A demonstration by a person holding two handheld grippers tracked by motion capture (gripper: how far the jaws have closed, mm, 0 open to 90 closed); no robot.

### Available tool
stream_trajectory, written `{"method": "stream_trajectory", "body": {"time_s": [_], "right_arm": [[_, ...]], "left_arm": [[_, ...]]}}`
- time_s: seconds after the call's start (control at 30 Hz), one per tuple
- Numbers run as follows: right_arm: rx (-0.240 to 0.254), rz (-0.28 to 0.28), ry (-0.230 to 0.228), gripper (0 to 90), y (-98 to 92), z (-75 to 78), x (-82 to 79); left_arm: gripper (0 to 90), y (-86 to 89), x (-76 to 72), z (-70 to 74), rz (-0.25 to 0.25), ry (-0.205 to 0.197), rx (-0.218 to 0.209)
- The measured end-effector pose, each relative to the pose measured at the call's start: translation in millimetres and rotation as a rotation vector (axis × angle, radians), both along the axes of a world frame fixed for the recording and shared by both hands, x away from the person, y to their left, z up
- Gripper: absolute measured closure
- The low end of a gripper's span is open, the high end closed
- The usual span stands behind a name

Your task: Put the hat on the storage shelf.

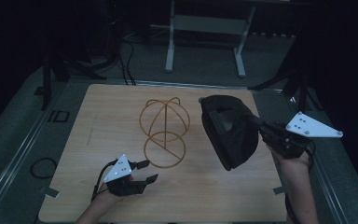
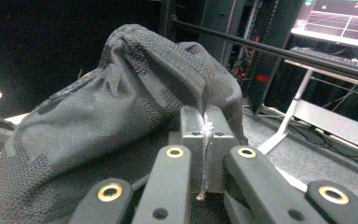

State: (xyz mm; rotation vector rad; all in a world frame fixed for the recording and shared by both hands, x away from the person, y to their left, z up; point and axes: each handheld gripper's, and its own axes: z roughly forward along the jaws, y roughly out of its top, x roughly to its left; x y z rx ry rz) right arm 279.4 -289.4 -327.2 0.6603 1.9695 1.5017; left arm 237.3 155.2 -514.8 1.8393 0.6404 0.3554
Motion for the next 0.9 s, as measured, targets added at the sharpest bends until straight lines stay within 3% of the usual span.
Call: {"method": "stream_trajectory", "body": {"time_s": [0.1,0.27,0.43,0.9], "right_arm": [[0.003,-0.003,0.001,89.3,2.1,1.9,4.3],[-0.004,-0.014,0.003,89.3,12.8,8.8,18.0],[-0.015,-0.02,-0.002,89.3,24.3,16.6,28.7],[-0.033,-0.035,-0.02,89.3,61.7,34.4,57.6]], "left_arm": [[25.7,9.2,-0.5,-6.5,0.028,0.001,0.01],[14.8,27.5,-3.0,-17.3,0.132,0.008,0.027],[3.2,36.9,-6.2,-23.6,0.233,-0.014,0.064],[0.3,71.3,-19.5,-33.1,0.398,0.012,0.069]]}}
